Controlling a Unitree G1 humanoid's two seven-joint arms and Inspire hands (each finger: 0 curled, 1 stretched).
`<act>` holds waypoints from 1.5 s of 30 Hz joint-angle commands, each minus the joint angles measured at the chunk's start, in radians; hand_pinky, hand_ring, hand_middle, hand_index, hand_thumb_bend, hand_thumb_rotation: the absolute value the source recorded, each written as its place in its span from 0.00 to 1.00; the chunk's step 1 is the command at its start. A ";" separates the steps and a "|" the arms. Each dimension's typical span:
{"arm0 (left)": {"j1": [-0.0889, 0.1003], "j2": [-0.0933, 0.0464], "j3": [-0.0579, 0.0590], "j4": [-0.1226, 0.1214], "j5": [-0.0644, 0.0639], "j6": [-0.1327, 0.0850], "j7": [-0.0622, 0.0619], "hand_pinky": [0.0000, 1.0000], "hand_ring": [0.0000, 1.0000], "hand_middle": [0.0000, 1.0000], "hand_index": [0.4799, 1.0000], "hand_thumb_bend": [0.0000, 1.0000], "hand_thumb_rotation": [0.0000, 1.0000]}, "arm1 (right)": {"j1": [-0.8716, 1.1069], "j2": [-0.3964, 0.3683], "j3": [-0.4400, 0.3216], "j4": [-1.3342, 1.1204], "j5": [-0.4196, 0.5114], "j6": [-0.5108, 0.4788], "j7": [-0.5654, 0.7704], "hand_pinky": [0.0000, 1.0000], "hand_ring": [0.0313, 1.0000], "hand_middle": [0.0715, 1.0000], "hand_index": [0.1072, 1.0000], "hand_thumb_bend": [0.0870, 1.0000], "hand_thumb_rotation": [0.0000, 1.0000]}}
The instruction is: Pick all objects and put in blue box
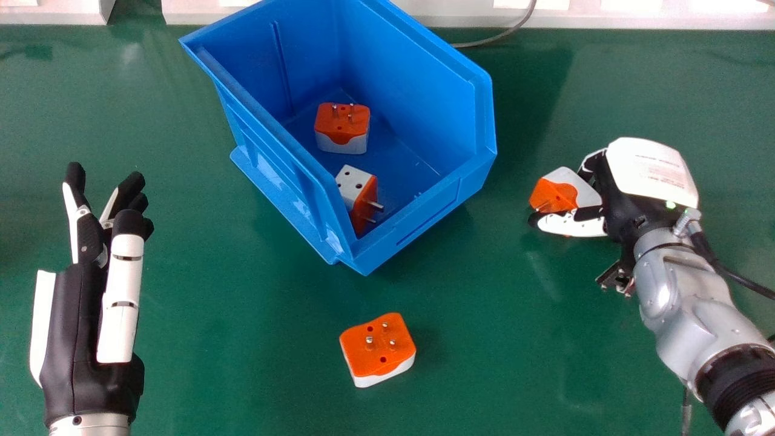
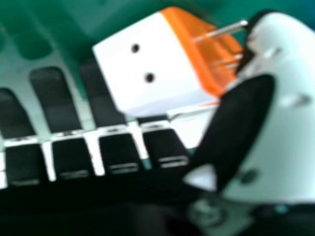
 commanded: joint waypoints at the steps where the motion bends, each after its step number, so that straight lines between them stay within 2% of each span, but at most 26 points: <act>1: 0.004 -0.004 -0.004 -0.032 0.010 -0.011 0.004 0.94 0.94 0.93 0.89 0.42 0.86 | 0.031 -0.004 0.003 -0.022 0.007 0.011 0.019 0.34 0.43 0.49 0.49 0.30 0.46; 3: 0.003 -0.004 -0.006 -0.035 0.006 -0.006 0.004 0.95 0.95 0.94 0.90 0.43 0.86 | 0.051 -0.010 -0.001 -0.067 0.006 0.023 0.025 0.34 0.43 0.49 0.48 0.29 0.44; 9: 0.001 -0.004 -0.006 -0.036 0.014 -0.005 0.014 0.94 0.95 0.94 0.90 0.41 0.87 | 0.227 -0.058 -0.045 -0.439 -0.001 0.091 0.083 0.39 0.48 0.53 0.51 0.28 0.45; 10: 0.001 -0.004 -0.006 -0.036 0.016 -0.004 0.015 0.94 0.95 0.94 0.90 0.41 0.87 | 0.265 -0.065 -0.056 -0.511 -0.007 0.095 0.083 0.36 0.44 0.49 0.47 0.28 0.44; 12: 0.000 -0.003 -0.006 -0.036 0.019 -0.003 0.017 0.94 0.95 0.94 0.91 0.41 0.88 | 0.343 -0.079 -0.075 -0.645 -0.022 0.091 0.074 0.22 0.27 0.32 0.32 0.29 0.36; 16: -0.005 -0.003 -0.005 -0.030 0.023 -0.004 0.019 0.95 0.96 0.95 0.91 0.41 0.89 | 0.487 -0.094 -0.112 -0.914 -0.044 0.100 0.109 0.08 0.10 0.13 0.15 0.27 0.31; 21: -0.012 -0.009 -0.010 -0.030 0.031 -0.003 0.030 0.94 0.95 0.94 0.90 0.43 0.88 | 0.614 -0.092 -0.138 -1.172 -0.055 0.057 0.127 0.05 0.06 0.07 0.09 0.29 0.24; 23: -0.014 -0.012 -0.011 -0.031 0.036 -0.004 0.035 0.95 0.95 0.94 0.89 0.42 0.88 | 0.629 -0.078 -0.134 -1.229 -0.073 0.043 0.129 0.04 0.05 0.07 0.08 0.29 0.25; 26: -0.017 -0.014 -0.015 -0.031 0.031 -0.003 0.030 0.95 0.95 0.94 0.90 0.41 0.88 | 0.606 -0.060 -0.128 -1.260 -0.081 0.002 0.130 0.05 0.05 0.07 0.08 0.27 0.32; 29: -0.022 -0.016 -0.019 -0.032 0.026 0.000 0.027 0.96 0.95 0.94 0.91 0.43 0.87 | 0.553 -0.033 -0.125 -1.257 -0.068 -0.042 0.137 0.05 0.06 0.07 0.09 0.25 0.33; 32: -0.031 -0.019 -0.022 -0.026 0.023 -0.004 0.024 0.97 0.96 0.94 0.92 0.44 0.86 | 0.484 0.000 -0.117 -1.235 -0.078 -0.053 0.155 0.06 0.07 0.08 0.11 0.26 0.24; 37: -0.034 -0.022 -0.025 -0.025 0.028 0.000 0.026 0.99 0.95 0.94 0.92 0.46 0.86 | 0.330 0.044 -0.095 -1.124 -0.070 -0.095 0.164 0.08 0.09 0.12 0.16 0.25 0.19; 38: -0.034 -0.023 -0.026 -0.026 0.028 0.003 0.028 0.99 0.95 0.94 0.92 0.45 0.86 | 0.297 0.055 -0.090 -1.095 -0.067 -0.101 0.167 0.10 0.11 0.15 0.20 0.24 0.19; 41: -0.034 -0.026 -0.029 -0.028 0.031 0.006 0.031 0.99 0.96 0.94 0.92 0.44 0.86 | 0.195 0.092 -0.075 -0.991 -0.061 -0.102 0.175 0.13 0.17 0.23 0.33 0.21 0.34; 43: -0.032 -0.026 -0.030 -0.028 0.034 0.007 0.032 0.99 0.96 0.94 0.92 0.44 0.86 | 0.122 0.115 -0.063 -0.909 -0.066 -0.106 0.173 0.14 0.18 0.25 0.35 0.22 0.38; 45: -0.031 -0.027 -0.031 -0.027 0.036 0.002 0.031 1.00 0.96 0.94 0.93 0.43 0.87 | 0.048 0.135 -0.050 -0.814 -0.073 -0.122 0.153 0.15 0.19 0.26 0.35 0.22 0.36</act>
